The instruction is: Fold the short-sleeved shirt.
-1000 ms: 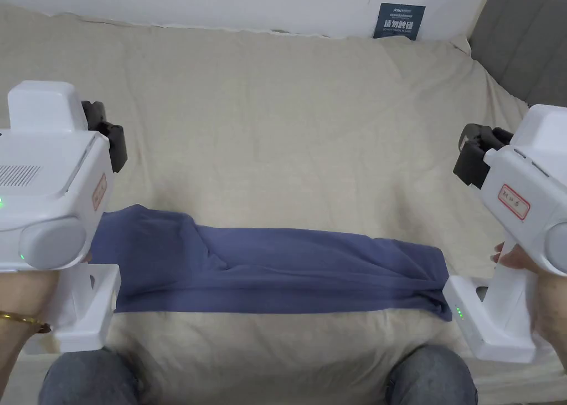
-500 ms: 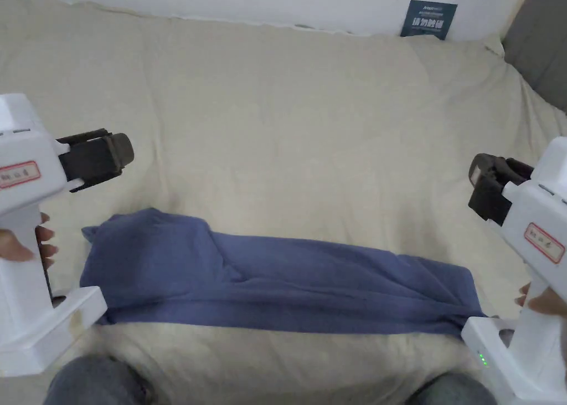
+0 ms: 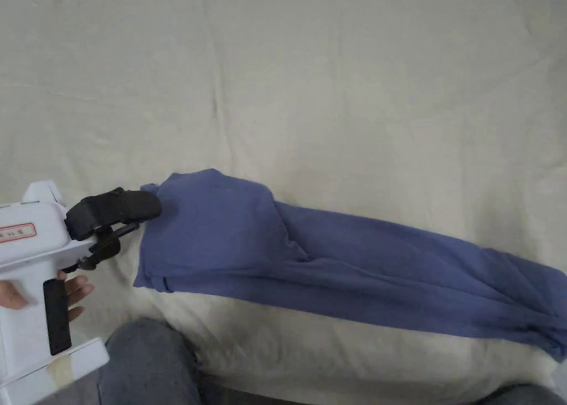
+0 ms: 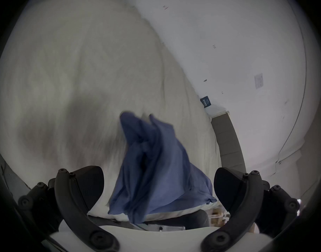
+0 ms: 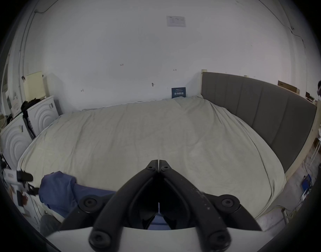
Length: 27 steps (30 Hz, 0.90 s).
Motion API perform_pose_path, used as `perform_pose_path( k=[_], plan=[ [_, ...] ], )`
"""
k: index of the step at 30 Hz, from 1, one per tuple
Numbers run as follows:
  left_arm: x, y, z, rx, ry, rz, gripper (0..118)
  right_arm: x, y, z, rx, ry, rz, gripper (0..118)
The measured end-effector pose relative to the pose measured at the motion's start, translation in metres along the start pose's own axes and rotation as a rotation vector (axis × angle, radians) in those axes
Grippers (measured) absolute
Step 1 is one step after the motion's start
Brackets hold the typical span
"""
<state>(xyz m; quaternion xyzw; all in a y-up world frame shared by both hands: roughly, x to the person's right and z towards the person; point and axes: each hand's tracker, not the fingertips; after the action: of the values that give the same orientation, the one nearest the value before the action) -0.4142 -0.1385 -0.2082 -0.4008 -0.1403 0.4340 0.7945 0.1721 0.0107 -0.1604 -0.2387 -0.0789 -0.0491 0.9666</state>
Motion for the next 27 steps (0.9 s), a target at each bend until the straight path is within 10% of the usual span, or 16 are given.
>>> perform_pose_path(
  k=[14,16,17,23,27],
  plan=[
    [-0.002,0.003,-0.062,-0.095,-0.169,0.103,115,0.003,-0.007,-0.005,-0.056,-0.03,-0.058,2],
    [0.006,0.003,-0.064,-0.092,-0.101,0.052,69,0.003,-0.008,-0.004,-0.068,-0.024,-0.054,2],
    [0.011,0.002,-0.069,-0.118,0.007,0.008,21,0.002,-0.008,-0.002,-0.073,-0.016,-0.063,2],
    [0.028,0.006,-0.077,-0.16,0.169,0.022,15,0.01,-0.006,0.003,-0.063,-0.004,-0.104,2],
    [0.079,-0.001,-0.072,-0.139,0.337,-0.216,14,0.013,-0.004,0.01,-0.051,0.015,-0.114,2]
  ],
)
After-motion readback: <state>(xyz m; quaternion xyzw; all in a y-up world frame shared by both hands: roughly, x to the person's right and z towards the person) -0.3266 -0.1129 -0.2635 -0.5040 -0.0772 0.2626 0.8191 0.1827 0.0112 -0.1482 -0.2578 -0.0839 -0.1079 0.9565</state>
